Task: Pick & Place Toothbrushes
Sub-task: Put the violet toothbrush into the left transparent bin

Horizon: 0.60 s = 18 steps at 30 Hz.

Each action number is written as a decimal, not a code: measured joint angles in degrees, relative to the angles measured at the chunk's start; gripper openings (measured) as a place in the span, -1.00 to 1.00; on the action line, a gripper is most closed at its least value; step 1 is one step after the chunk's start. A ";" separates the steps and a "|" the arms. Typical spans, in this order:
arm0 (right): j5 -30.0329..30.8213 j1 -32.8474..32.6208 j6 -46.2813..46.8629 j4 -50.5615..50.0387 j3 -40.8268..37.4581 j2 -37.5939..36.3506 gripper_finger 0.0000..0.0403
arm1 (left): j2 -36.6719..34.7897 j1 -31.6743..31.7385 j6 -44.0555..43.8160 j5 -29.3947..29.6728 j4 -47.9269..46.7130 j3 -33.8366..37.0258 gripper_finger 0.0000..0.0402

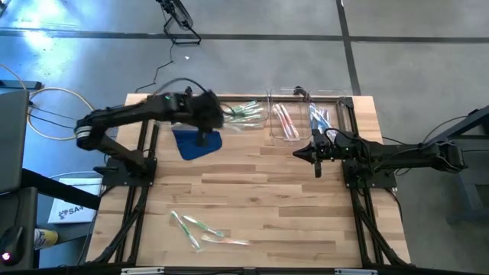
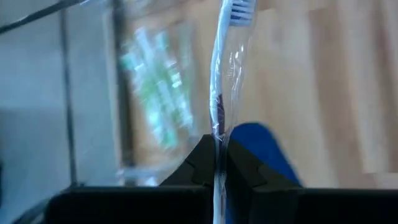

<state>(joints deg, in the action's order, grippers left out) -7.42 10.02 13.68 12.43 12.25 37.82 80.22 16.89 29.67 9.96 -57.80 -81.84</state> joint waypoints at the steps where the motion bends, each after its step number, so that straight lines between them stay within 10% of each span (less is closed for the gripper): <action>1: -0.01 -0.01 0.00 -0.09 0.00 0.01 -0.99 | -1.11 1.39 -0.02 0.47 -0.32 0.00 -0.96; 18: 0.01 -0.01 0.01 -0.24 0.00 0.02 -0.99 | -6.88 30.74 -0.65 4.52 -2.27 4.61 -0.95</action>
<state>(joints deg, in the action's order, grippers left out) -7.41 10.01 13.69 12.19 12.25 37.84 73.34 47.63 29.01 14.47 -60.08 -77.24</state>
